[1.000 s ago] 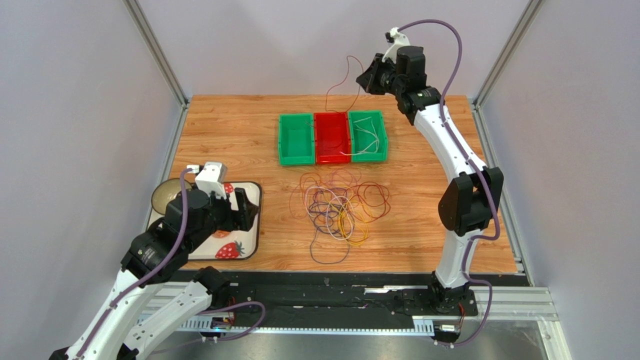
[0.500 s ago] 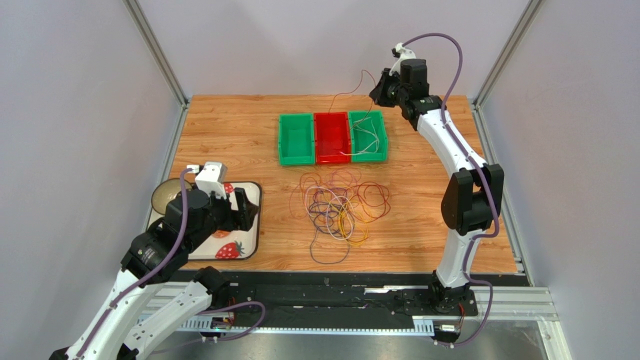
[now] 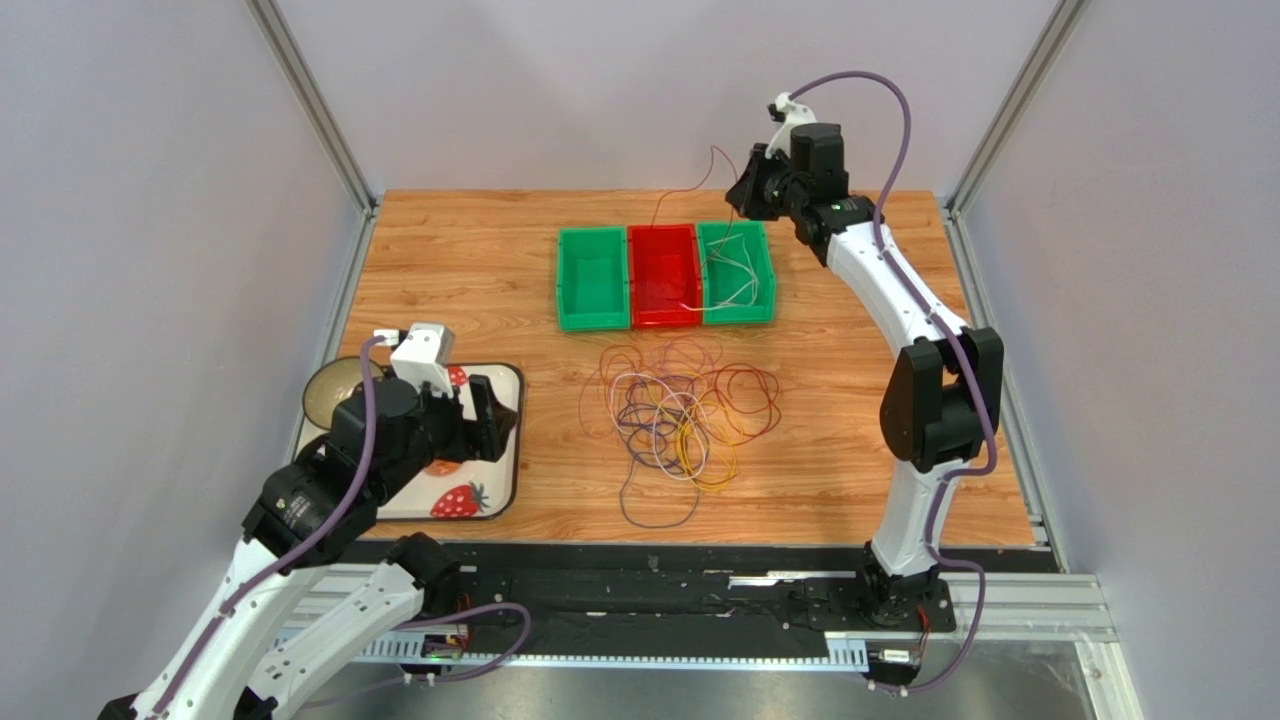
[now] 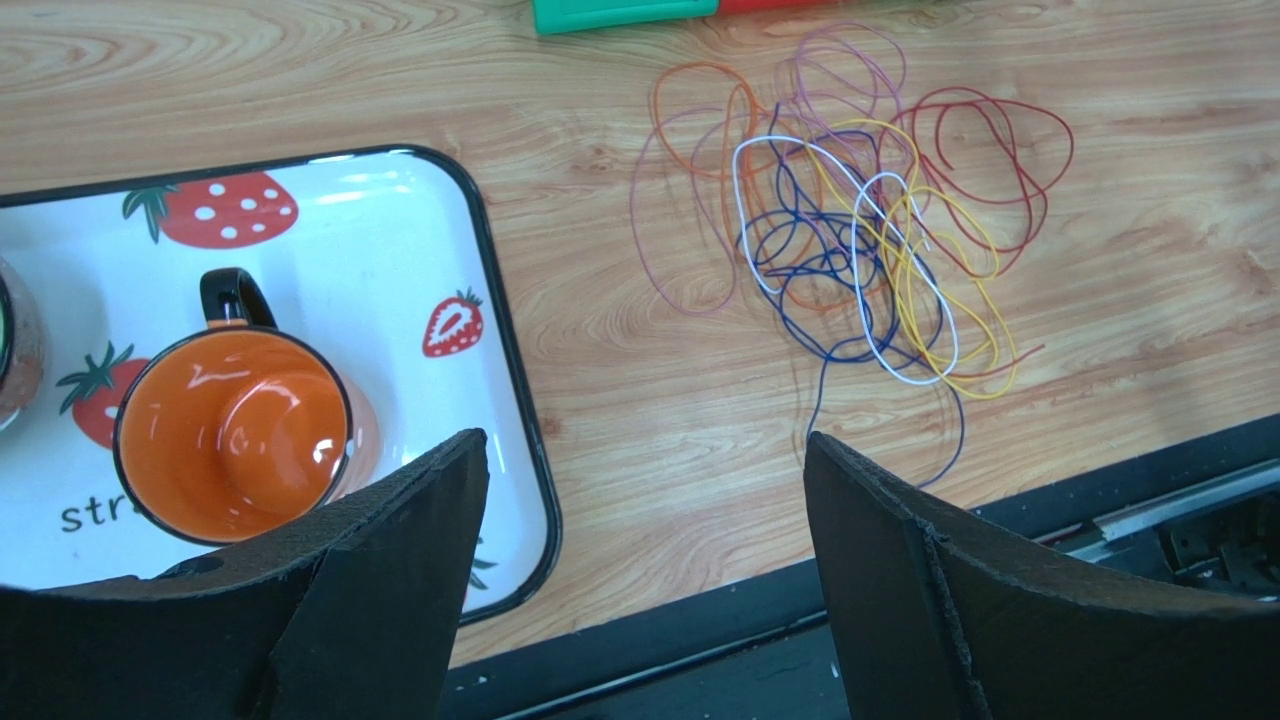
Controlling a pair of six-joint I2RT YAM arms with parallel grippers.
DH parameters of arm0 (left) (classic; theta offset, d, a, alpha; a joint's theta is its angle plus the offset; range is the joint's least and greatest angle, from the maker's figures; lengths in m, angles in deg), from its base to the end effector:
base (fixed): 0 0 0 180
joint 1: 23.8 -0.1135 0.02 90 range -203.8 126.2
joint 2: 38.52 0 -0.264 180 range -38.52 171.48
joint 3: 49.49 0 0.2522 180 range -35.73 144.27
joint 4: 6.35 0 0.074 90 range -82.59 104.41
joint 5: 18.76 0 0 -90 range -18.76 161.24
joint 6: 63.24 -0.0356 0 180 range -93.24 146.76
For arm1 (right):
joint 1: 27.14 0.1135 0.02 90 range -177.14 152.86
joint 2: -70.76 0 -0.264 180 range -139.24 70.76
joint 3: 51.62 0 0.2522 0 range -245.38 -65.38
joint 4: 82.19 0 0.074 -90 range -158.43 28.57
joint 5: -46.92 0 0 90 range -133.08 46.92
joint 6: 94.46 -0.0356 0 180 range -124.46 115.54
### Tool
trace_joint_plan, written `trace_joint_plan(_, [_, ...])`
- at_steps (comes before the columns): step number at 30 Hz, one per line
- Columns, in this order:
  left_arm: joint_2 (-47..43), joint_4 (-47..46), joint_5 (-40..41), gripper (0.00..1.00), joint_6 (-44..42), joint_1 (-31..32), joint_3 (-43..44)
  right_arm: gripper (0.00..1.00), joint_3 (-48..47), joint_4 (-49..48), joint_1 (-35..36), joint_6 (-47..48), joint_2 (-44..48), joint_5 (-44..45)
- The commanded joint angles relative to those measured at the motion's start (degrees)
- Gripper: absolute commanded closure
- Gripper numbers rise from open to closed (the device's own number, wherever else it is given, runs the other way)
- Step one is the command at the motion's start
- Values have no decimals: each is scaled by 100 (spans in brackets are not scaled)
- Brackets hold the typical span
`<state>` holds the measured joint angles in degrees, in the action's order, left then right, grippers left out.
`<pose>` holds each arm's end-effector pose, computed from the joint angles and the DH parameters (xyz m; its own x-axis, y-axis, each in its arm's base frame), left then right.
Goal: Untangle the cables
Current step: Place the cable in the bin.
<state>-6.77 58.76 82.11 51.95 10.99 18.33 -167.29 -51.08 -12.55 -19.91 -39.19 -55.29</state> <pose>0.0815 -0.0485 0.3480 -0.5416 -0.1327 -0.8301 0.2148 0.9328 -0.2893 0.4426 0.1230 0.3401 -0.5148 0.1350 -0.8466 -0.3050 0.8941 0.3281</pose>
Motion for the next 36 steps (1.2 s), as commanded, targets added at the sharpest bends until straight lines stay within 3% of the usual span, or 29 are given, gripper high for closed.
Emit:
trace_joint_plan(1, [33, -143, -33, 15, -58, 11, 34, 100, 22, -275, 316, -91, 88, -150])
trace_joint_plan(10, [-37, -143, -33, 15, -58, 11, 34, 100, 66, -188, 571, -345, -377, 104])
trace_joint_plan(17, [-72, -143, -41, 16, -58, 11, 34, 100, 180, 102, 580, -267, -580, 798])
trace_joint_plan(27, [-63, -161, -50, 16, -58, 2, 25, 100, -224, 488, 773, -196, -1080, 228])
trace_joint_plan(36, [-55, -161, -41, 17, -58, 2, 25, 100, -655, 893, 975, -363, -1502, 236])
